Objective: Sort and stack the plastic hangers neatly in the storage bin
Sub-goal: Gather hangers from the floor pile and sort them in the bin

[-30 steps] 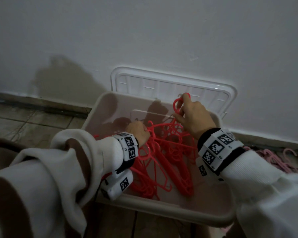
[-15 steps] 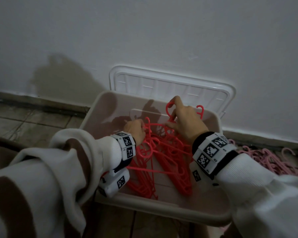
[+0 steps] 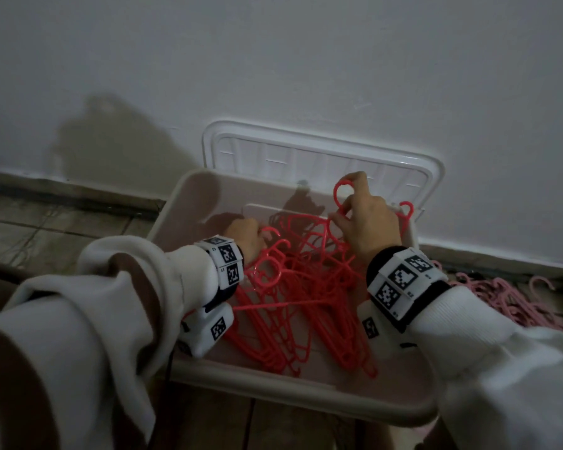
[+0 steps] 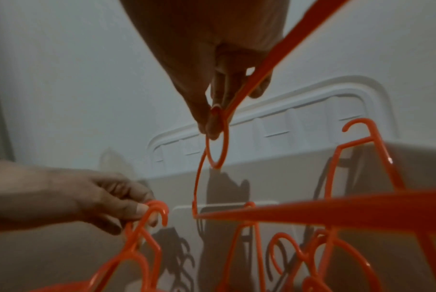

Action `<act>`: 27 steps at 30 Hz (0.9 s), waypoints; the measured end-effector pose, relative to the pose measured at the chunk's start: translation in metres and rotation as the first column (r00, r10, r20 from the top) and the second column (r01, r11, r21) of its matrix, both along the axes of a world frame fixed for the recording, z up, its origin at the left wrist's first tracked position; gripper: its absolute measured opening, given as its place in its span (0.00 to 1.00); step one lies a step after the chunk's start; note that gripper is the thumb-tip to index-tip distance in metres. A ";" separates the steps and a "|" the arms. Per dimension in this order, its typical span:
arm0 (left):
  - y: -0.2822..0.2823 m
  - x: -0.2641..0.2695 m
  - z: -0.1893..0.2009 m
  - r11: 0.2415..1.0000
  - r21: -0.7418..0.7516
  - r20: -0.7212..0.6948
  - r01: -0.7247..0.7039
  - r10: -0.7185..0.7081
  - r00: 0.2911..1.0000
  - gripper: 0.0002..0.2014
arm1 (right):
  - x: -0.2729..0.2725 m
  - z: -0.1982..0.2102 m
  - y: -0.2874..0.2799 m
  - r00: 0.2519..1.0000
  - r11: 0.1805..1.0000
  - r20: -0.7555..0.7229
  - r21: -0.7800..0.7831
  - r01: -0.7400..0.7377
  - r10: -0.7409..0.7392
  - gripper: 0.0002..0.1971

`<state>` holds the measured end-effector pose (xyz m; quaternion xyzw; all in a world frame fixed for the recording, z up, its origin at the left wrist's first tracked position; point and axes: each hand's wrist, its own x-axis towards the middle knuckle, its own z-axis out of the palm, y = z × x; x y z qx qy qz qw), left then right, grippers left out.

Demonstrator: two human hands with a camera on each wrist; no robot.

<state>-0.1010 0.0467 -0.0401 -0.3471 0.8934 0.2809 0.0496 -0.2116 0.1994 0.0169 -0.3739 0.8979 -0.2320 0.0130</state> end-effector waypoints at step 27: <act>0.012 0.006 0.011 0.942 0.199 -0.141 0.270 -0.245 0.959 0.06 | -0.003 -0.034 0.002 0.841 0.993 0.527 -0.061 -0.104 0.121 0.18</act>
